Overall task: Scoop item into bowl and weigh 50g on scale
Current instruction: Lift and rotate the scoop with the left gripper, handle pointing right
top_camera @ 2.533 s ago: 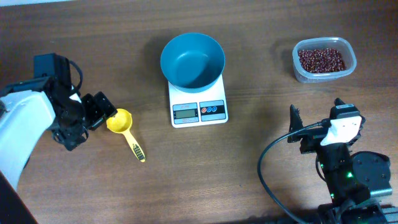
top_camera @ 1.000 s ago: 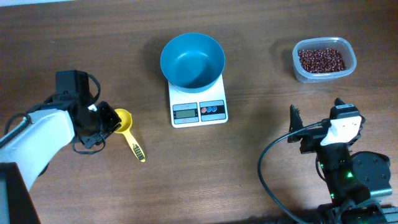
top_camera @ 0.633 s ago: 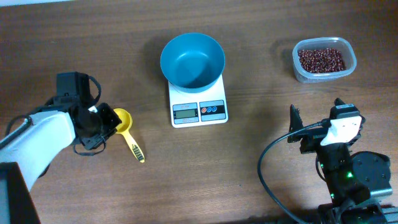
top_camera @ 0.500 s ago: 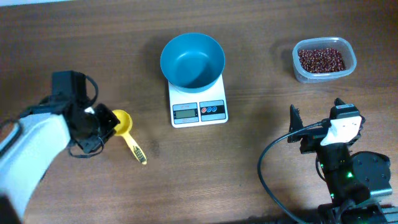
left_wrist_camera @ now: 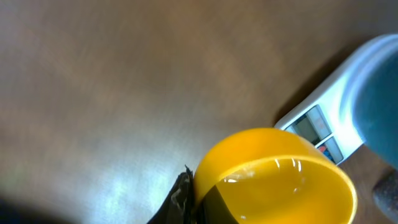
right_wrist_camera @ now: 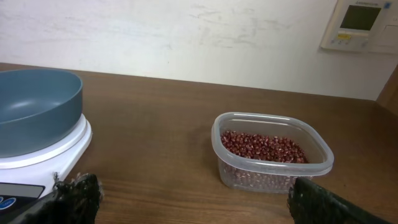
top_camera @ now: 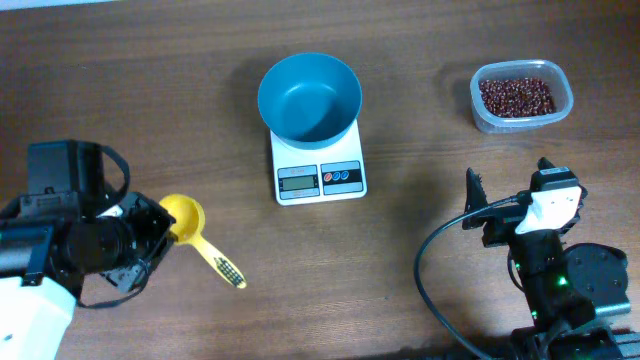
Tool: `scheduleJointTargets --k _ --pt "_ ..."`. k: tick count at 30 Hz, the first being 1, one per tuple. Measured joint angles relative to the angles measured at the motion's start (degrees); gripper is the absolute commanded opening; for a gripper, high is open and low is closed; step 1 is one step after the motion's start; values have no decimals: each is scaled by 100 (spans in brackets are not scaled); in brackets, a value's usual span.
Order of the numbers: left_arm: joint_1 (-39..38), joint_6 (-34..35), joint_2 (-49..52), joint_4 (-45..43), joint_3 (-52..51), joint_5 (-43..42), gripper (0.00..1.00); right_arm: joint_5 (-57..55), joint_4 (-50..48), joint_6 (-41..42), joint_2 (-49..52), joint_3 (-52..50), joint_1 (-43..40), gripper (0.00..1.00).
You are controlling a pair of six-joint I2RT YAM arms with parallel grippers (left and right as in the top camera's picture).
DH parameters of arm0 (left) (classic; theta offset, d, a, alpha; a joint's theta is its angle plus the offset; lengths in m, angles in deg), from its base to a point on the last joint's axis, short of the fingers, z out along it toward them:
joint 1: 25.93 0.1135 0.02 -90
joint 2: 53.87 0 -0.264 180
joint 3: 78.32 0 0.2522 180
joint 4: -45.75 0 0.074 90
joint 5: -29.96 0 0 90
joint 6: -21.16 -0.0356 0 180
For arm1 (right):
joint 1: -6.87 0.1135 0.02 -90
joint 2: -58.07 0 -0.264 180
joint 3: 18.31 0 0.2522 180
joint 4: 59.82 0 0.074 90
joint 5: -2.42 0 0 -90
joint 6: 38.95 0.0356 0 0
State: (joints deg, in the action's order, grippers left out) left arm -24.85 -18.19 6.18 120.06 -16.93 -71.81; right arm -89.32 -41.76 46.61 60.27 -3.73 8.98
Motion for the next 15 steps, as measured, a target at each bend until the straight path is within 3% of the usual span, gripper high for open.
scheduleJointTargets --k 4,8,15 --pt "0 1403 -4 1088 9 -205 0 0 -2 0 0 0 0 99" --pt "0 2588 -11 1215 9 -308 0 2 0 -2 0 0 0 99" --pt "0 3051 -11 1366 9 -280 0 0 0 2 0 0 0 99"
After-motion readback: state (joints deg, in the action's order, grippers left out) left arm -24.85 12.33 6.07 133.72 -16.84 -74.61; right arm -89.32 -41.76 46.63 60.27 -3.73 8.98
